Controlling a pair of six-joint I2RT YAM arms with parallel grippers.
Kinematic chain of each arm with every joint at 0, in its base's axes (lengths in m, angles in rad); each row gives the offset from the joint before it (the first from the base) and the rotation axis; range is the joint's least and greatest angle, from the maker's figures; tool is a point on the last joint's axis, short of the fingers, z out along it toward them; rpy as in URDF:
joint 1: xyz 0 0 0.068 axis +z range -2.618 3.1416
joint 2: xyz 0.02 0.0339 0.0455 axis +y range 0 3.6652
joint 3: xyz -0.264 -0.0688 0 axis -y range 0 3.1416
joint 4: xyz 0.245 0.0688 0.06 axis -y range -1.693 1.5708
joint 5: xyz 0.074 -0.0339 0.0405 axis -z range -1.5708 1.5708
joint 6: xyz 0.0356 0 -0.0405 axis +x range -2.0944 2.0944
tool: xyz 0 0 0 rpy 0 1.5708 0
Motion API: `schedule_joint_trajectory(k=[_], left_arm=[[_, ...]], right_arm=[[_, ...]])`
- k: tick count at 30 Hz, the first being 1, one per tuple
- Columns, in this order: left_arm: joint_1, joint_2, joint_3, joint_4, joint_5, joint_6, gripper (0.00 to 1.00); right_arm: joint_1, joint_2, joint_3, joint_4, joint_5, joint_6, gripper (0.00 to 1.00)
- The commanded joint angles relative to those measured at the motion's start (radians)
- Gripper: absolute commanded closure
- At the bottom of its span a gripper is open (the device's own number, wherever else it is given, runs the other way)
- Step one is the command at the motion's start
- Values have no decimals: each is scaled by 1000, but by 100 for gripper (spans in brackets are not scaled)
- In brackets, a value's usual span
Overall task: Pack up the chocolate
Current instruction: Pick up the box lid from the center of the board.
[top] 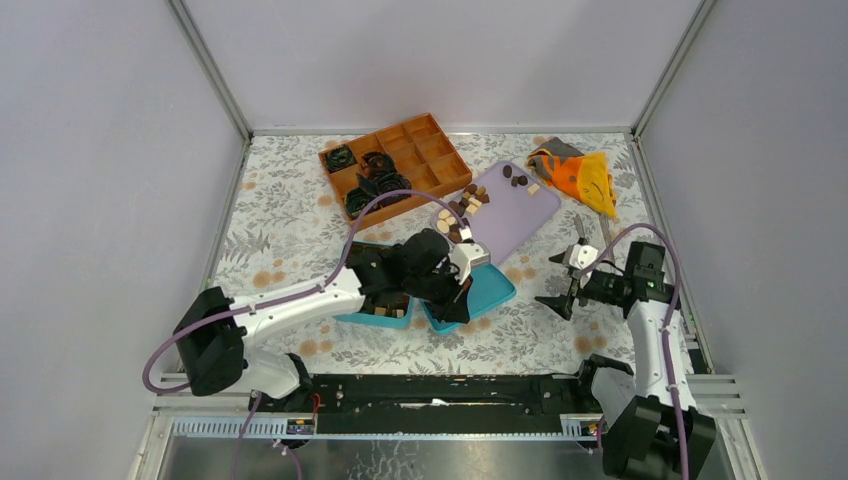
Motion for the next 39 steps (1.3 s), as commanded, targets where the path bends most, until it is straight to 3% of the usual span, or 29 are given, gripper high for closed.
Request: schedule_joint_trajectory(k=[1, 7, 10, 14, 24, 31, 33, 36, 39], left_arm=[[47, 11, 10, 107, 250, 56, 100], [105, 87, 58, 103, 442, 63, 100], [111, 129, 86, 92, 478, 69, 100], [121, 167, 115, 94, 521, 68, 100], [145, 196, 164, 108, 569, 52, 100], [171, 137, 126, 188, 467, -24, 100], [182, 106, 98, 229, 414, -60, 95], [199, 51, 56, 278, 308, -104, 78], [210, -10, 32, 303, 213, -120, 71]], right_arm=[[72, 35, 14, 45, 38, -6, 0], [198, 40, -18, 87, 41, -102, 0], [231, 42, -52, 173, 35, -85, 0], [293, 52, -49, 119, 5, -169, 5], [349, 18, -51, 137, -6, -181, 46], [347, -9, -15, 90, -22, -162, 71], [348, -19, -10, 80, -29, -151, 79], [348, -21, -6, 65, -33, -138, 89], [347, -17, 5, 42, -31, -134, 95]])
